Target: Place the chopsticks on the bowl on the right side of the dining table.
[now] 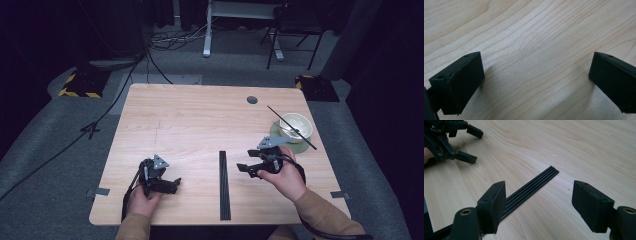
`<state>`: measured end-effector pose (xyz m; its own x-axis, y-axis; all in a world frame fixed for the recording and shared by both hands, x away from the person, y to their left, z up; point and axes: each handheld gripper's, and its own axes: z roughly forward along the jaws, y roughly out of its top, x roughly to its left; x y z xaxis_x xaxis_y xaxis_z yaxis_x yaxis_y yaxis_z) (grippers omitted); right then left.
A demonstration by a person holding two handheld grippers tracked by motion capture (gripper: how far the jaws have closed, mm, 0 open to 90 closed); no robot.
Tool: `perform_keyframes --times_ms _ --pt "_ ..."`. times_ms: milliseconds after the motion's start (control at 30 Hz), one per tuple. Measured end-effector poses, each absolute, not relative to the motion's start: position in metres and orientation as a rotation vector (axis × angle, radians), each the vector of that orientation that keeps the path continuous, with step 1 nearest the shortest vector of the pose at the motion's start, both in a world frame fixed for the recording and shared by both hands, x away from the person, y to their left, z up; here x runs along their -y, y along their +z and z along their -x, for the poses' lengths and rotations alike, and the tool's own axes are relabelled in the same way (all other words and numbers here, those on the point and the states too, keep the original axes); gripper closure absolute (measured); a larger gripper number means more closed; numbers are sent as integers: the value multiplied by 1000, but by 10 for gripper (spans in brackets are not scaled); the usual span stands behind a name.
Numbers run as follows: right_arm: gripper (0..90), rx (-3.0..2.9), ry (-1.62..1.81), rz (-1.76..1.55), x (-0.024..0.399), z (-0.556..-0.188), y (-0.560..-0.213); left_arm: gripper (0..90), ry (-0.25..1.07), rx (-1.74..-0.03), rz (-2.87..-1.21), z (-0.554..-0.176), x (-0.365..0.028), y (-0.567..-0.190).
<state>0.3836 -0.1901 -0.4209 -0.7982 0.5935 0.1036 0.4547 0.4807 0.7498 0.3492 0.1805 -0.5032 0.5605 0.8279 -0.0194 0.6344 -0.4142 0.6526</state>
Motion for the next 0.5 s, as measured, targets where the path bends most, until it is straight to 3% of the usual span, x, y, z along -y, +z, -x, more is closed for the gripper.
perform_keyframes --times_ms 167,500 --pt "227 -2498 1164 -894 182 -377 -436 3 405 -1167 -2179 -349 -180 -503" --pt "256 -2592 1073 -816 160 -366 -471 3 402 -1167 -2180 -349 -180 -503"
